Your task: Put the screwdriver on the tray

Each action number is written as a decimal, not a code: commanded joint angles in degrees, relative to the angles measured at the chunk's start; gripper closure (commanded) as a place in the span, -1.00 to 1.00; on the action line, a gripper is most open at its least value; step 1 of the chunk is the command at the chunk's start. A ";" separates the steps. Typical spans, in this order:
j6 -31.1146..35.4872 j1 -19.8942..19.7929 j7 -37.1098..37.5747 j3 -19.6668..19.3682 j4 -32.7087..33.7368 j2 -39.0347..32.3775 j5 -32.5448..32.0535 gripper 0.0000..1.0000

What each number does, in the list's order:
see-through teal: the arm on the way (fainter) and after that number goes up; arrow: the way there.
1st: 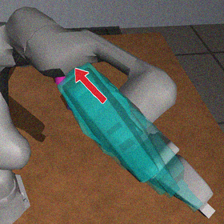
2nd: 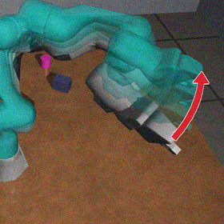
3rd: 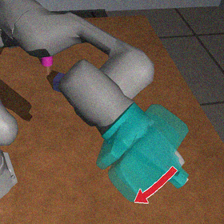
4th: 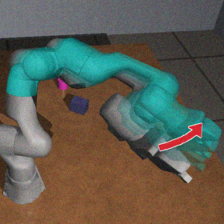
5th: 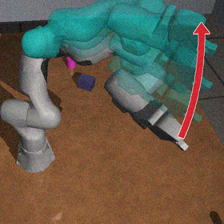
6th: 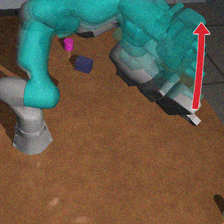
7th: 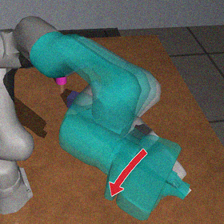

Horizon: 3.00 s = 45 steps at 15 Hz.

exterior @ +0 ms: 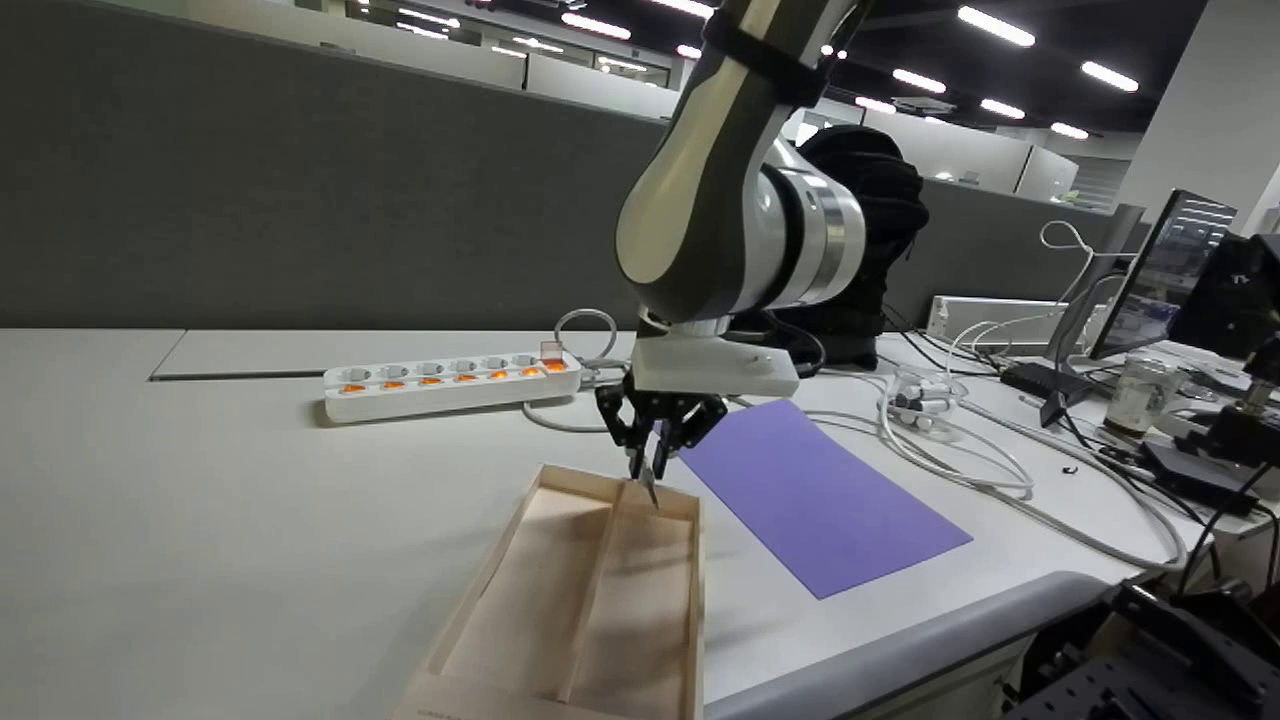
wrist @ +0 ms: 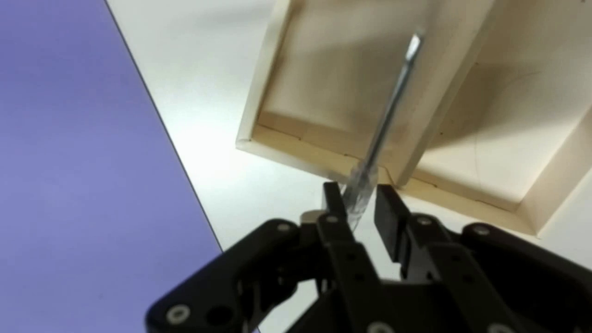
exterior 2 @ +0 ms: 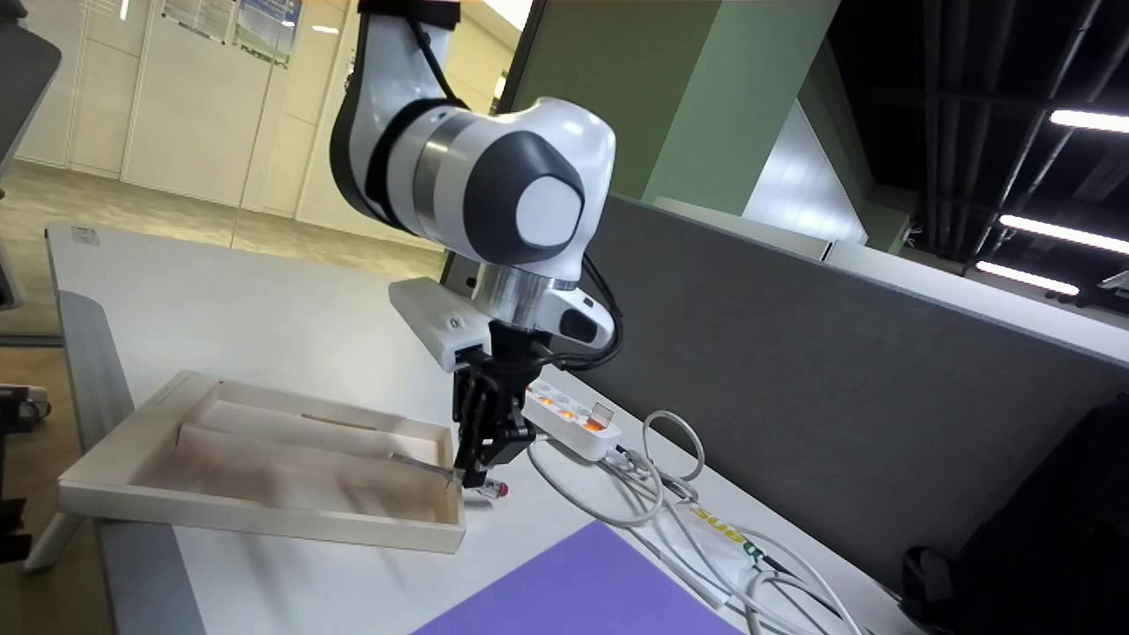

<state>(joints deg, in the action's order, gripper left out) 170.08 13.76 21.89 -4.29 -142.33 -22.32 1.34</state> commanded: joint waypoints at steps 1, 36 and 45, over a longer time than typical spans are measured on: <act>1.36 2.89 3.07 -1.82 -0.98 -0.72 1.09 -0.10; -2.81 -7.66 -0.37 1.19 16.58 -13.15 10.82 -0.46; -1.56 -9.68 -2.22 3.80 12.58 -9.32 12.58 0.77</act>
<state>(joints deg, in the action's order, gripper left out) 168.87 5.47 20.88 -2.23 -126.77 -34.78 12.48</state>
